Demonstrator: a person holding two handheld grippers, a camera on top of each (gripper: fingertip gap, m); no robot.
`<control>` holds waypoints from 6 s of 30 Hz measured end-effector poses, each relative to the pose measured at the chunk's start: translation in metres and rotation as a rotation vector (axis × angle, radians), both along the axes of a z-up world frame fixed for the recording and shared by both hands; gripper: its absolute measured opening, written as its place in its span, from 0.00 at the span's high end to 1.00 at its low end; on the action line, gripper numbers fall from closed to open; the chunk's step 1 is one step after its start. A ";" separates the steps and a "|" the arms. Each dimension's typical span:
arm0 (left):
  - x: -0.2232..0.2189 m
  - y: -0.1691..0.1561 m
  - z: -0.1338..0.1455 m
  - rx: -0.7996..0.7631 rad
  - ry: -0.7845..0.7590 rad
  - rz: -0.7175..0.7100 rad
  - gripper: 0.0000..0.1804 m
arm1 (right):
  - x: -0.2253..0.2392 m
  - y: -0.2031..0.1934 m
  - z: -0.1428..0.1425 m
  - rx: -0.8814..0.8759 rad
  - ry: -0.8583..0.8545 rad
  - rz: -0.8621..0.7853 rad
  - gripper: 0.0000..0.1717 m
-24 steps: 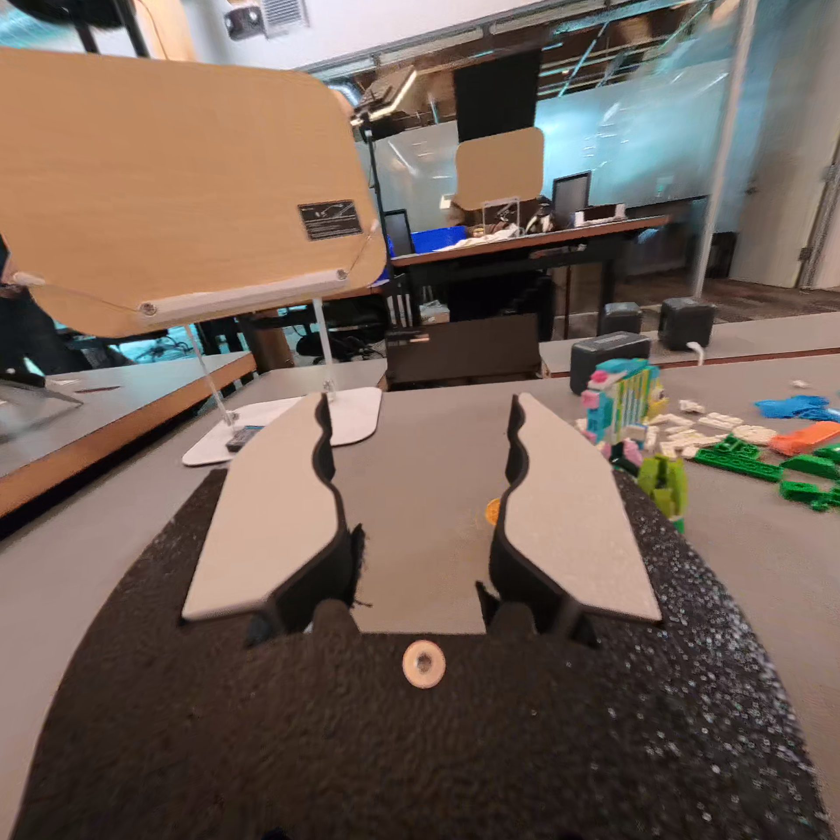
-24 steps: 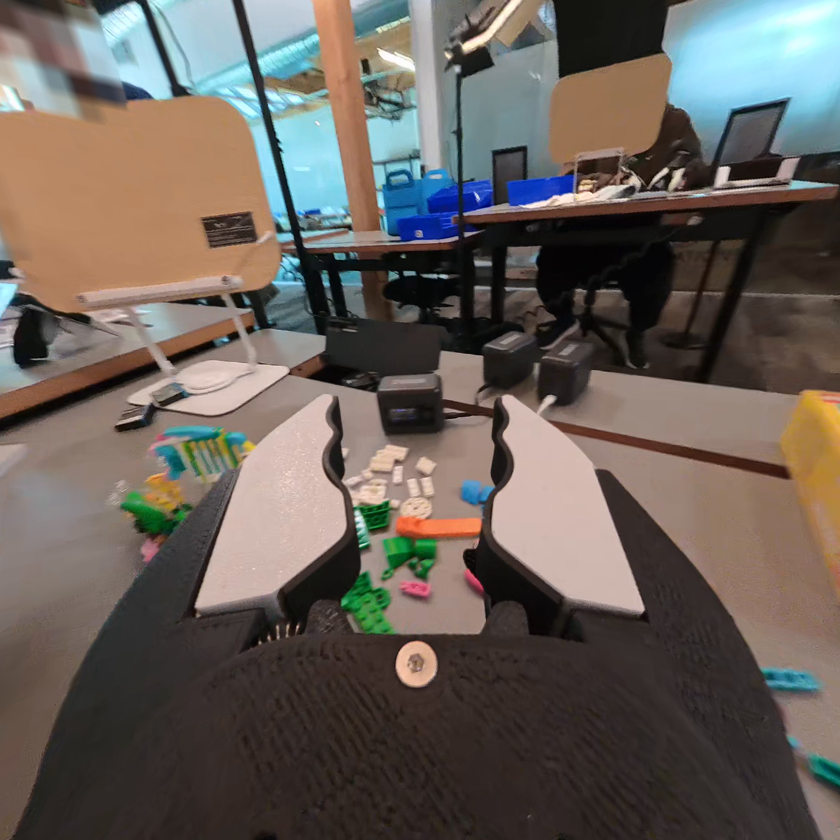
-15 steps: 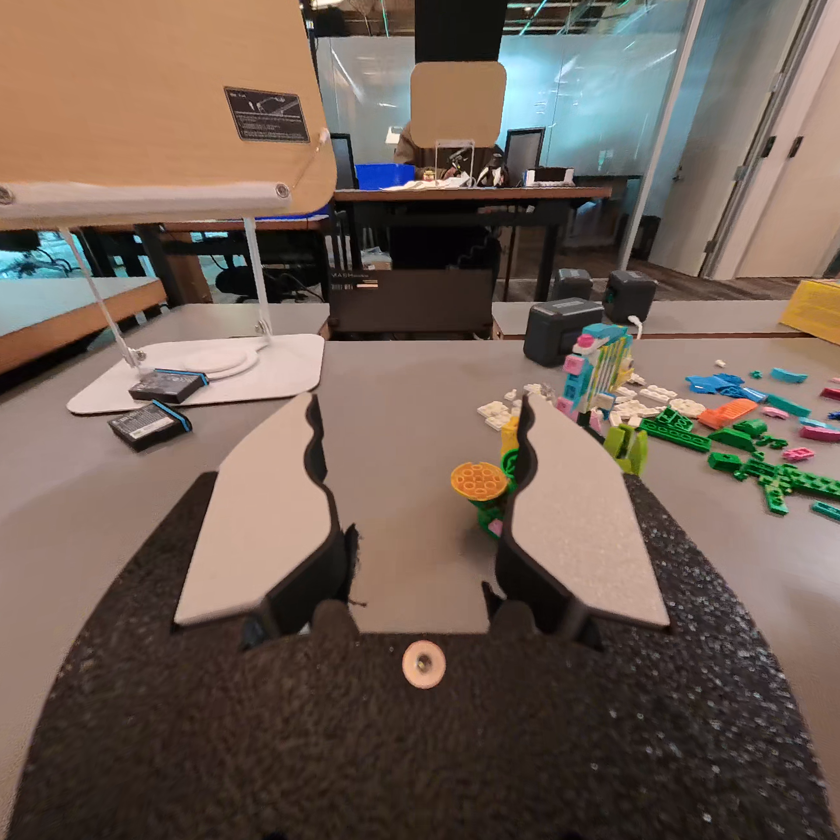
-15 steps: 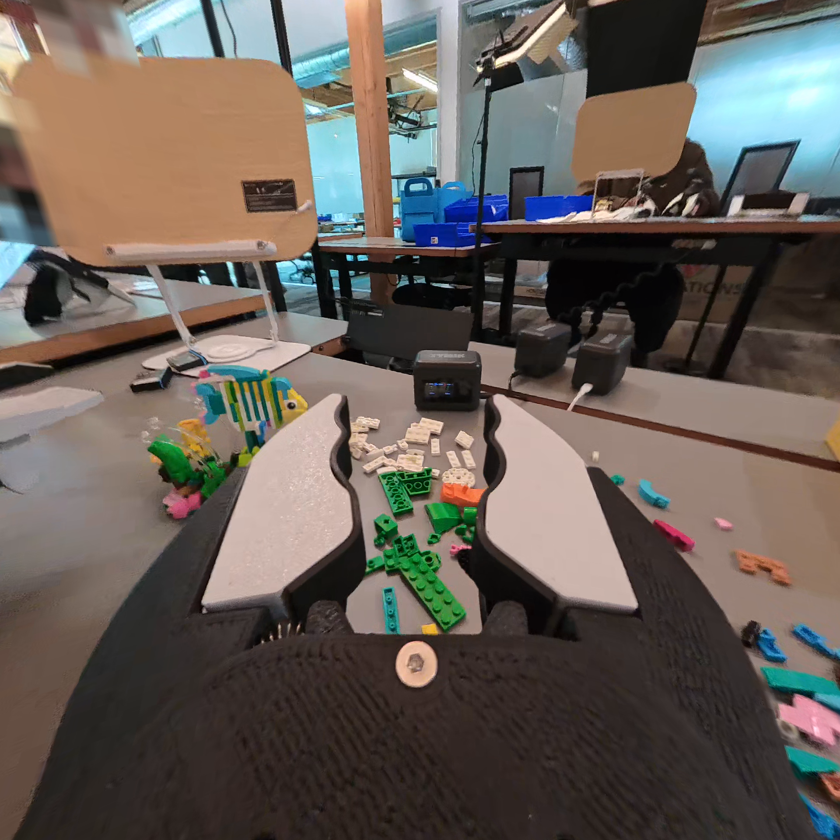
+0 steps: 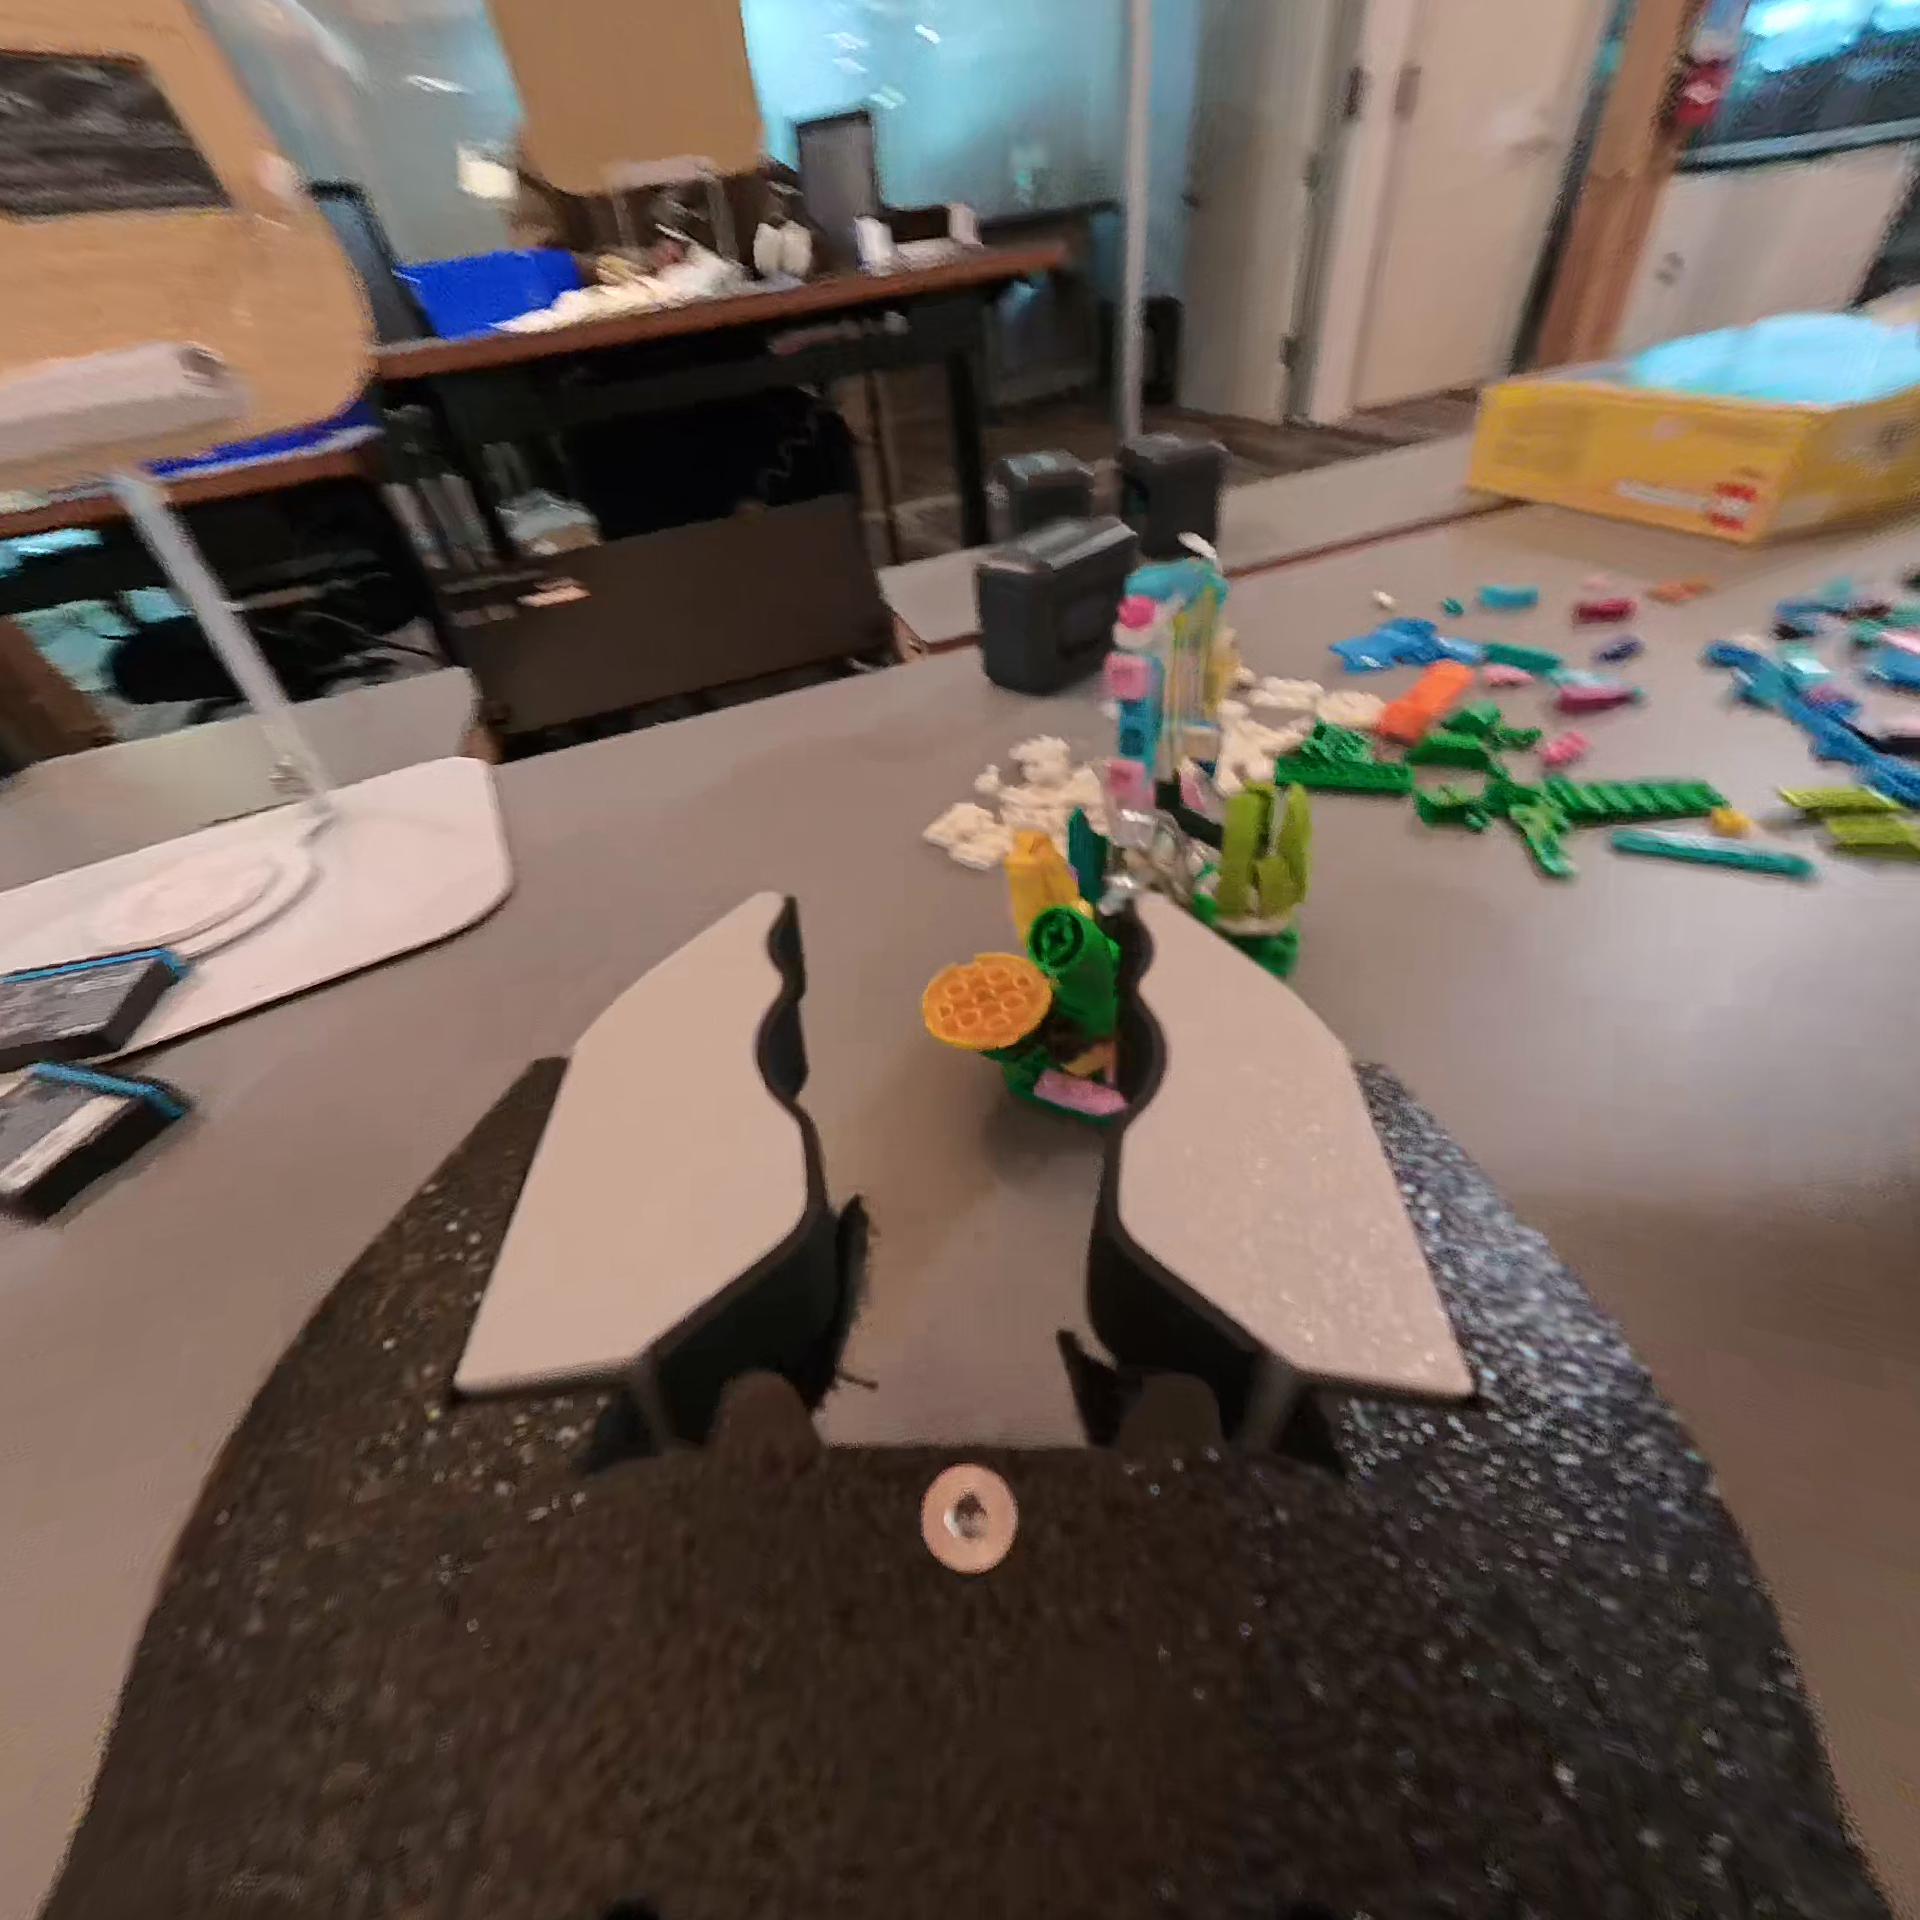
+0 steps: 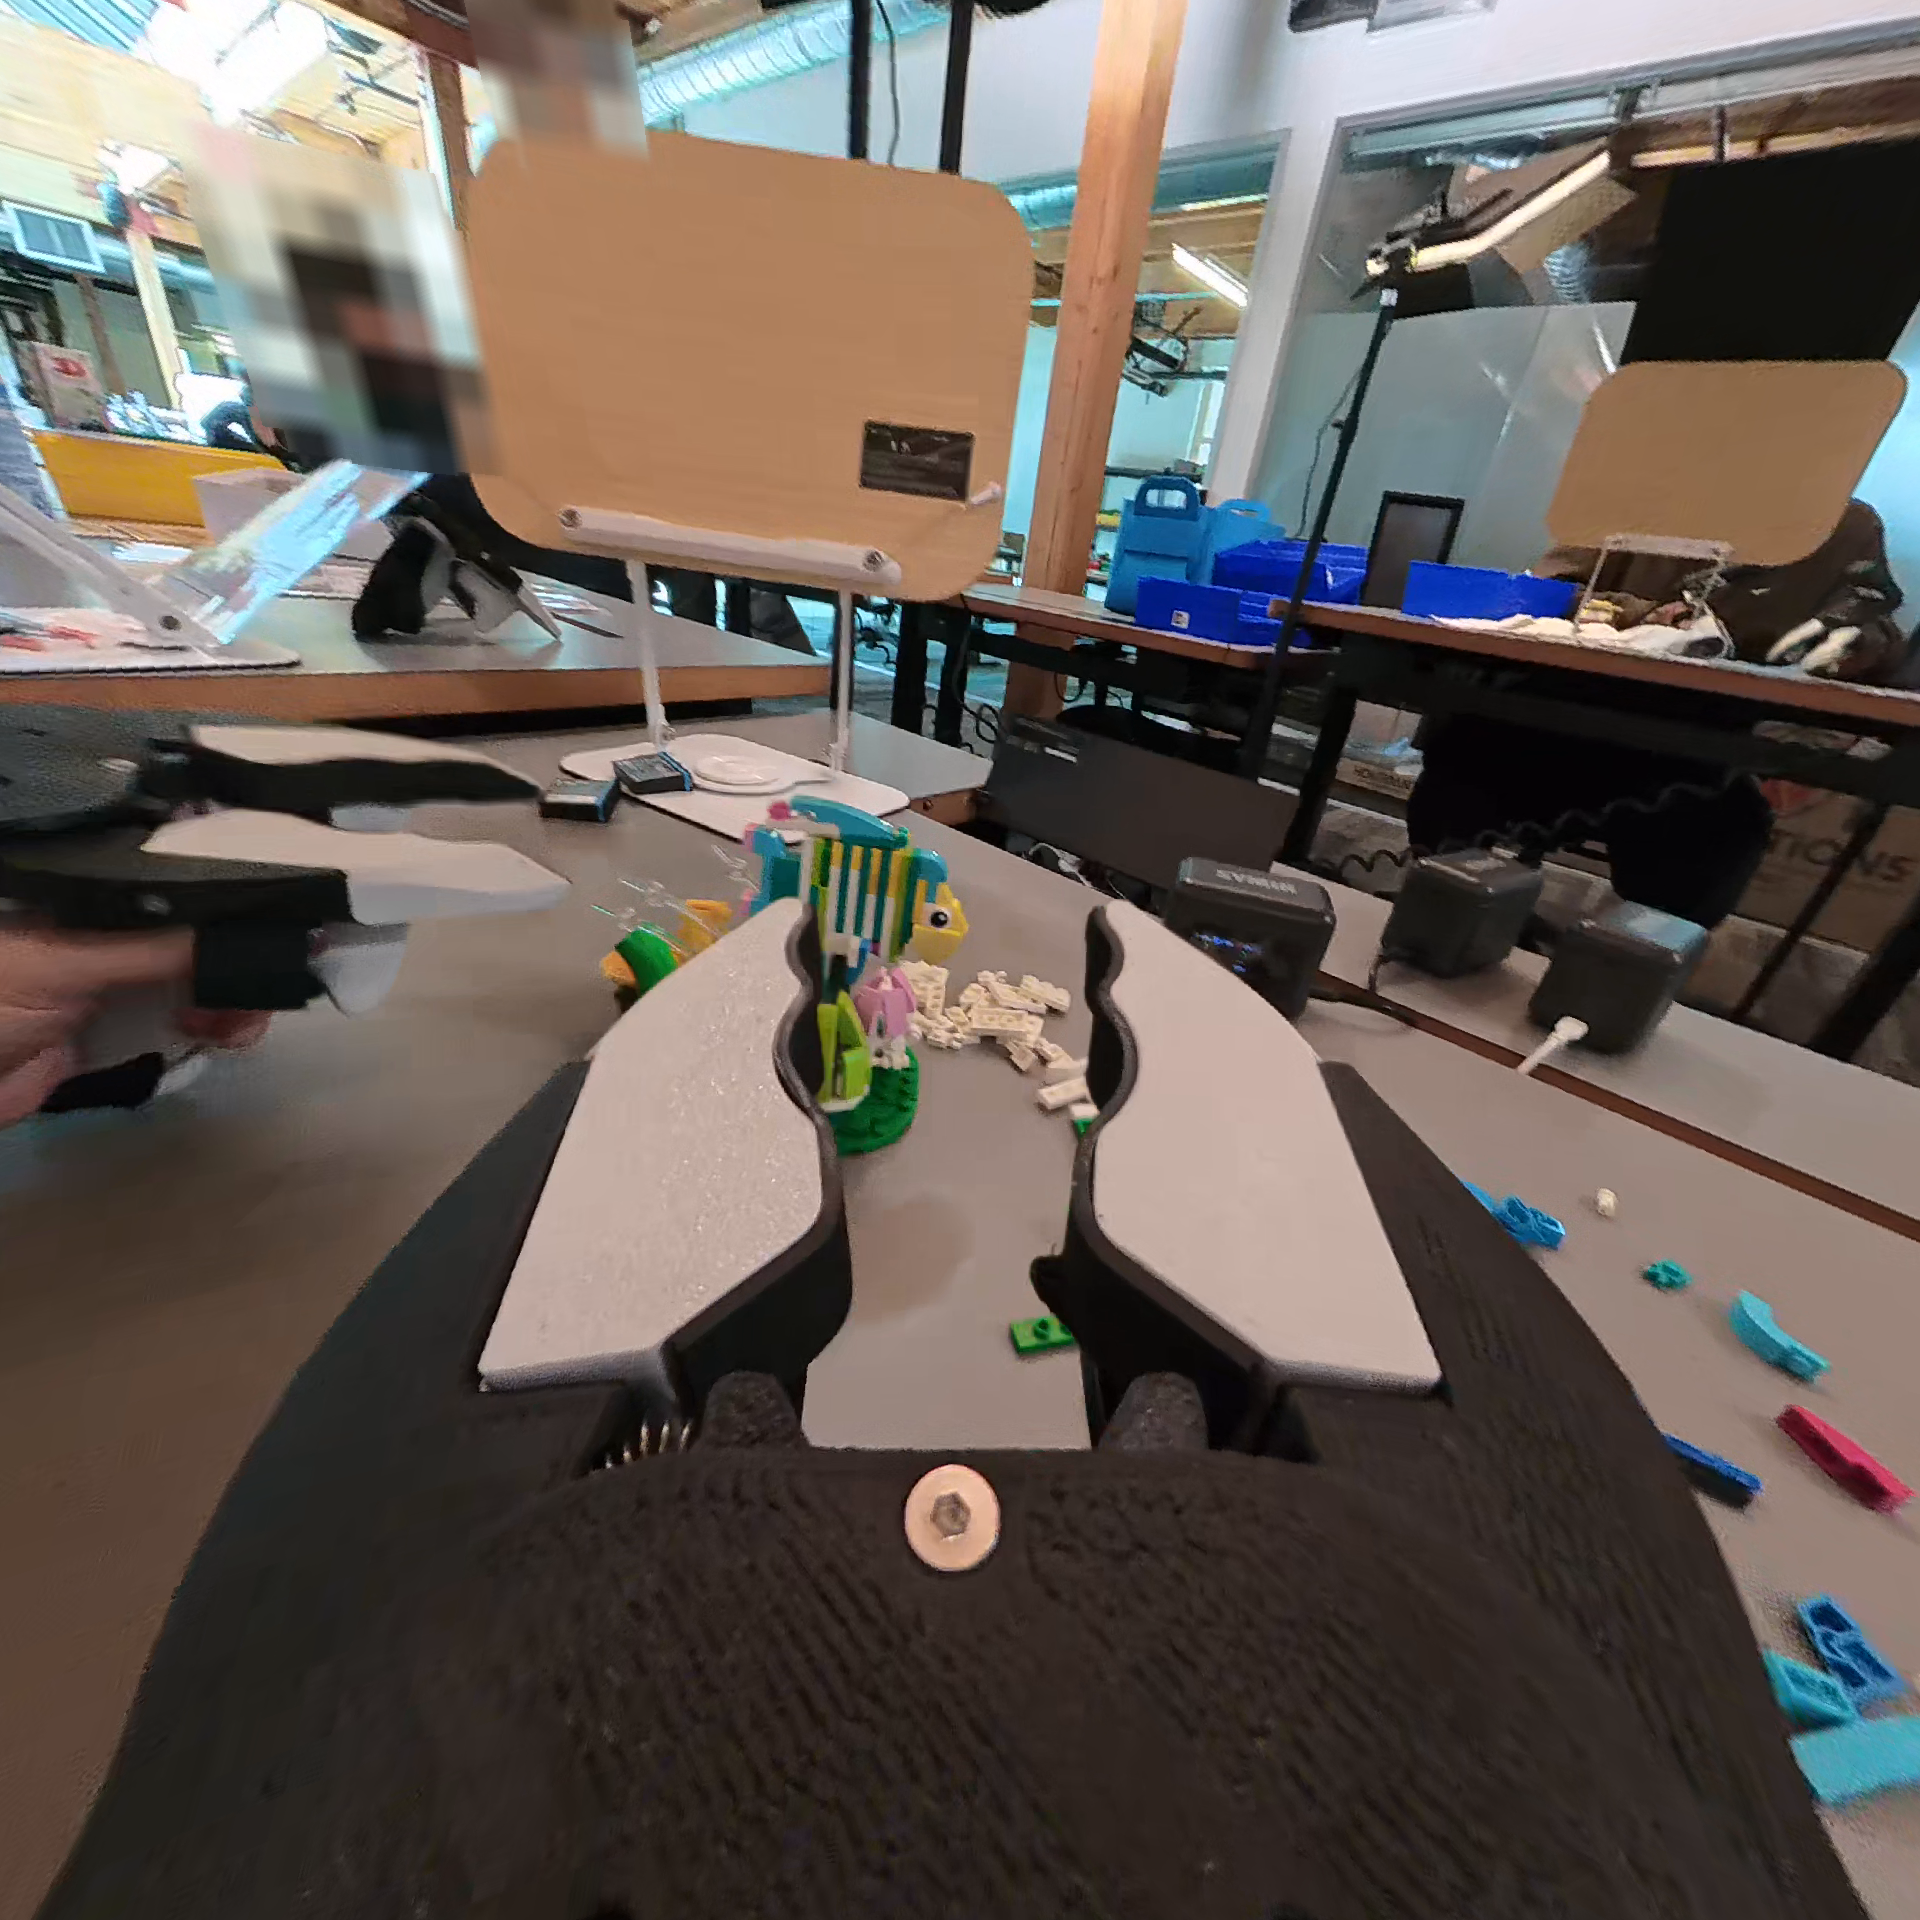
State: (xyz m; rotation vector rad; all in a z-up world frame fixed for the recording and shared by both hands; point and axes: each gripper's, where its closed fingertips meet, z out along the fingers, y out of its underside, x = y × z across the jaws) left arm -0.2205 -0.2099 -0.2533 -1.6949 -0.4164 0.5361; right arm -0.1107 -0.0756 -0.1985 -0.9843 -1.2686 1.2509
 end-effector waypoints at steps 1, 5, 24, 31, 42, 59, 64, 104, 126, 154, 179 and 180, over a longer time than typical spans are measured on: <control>0.004 0.002 -0.003 -0.015 -0.020 -0.058 0.71 | 0.002 -0.003 0.003 0.007 0.013 0.009 0.73; 0.005 0.004 -0.016 -0.101 -0.078 -0.169 0.77 | 0.005 -0.009 0.008 0.063 0.036 0.007 0.76; 0.020 0.025 -0.070 -0.418 -0.346 -0.419 0.45 | -0.001 -0.003 -0.007 -0.026 -0.015 0.011 0.82; 0.011 0.033 -0.076 -0.473 -0.334 -0.404 0.45 | -0.002 -0.009 -0.010 0.022 -0.021 0.013 0.83; 0.000 0.043 -0.079 -0.480 -0.371 -0.403 0.53 | -0.003 -0.020 -0.014 0.123 -0.020 0.017 0.84; 0.006 0.030 -0.079 -0.491 -0.353 -0.441 0.58 | -0.001 -0.022 -0.014 0.146 -0.012 0.029 0.85; 0.005 0.019 -0.079 -0.496 -0.359 -0.457 0.58 | -0.001 -0.023 -0.013 0.154 -0.007 0.033 0.85; 0.000 -0.079 -0.059 -0.337 -0.414 -0.480 0.65 | -0.003 -0.029 -0.022 0.128 -0.032 0.060 0.85; -0.011 -0.090 -0.063 -0.457 -0.390 -0.550 0.76 | -0.002 -0.029 -0.022 0.144 -0.029 0.057 0.85; 0.109 0.045 0.026 0.183 -0.178 -0.339 0.54 | 0.010 0.104 -0.034 -0.246 -0.320 -0.177 0.54; 0.115 0.070 0.016 0.156 -0.048 -0.259 0.78 | -0.110 0.089 -0.108 0.185 -1.000 0.089 1.00; 0.115 0.070 0.016 0.156 -0.051 -0.260 0.78 | -0.111 0.089 -0.112 0.196 -1.018 0.089 1.00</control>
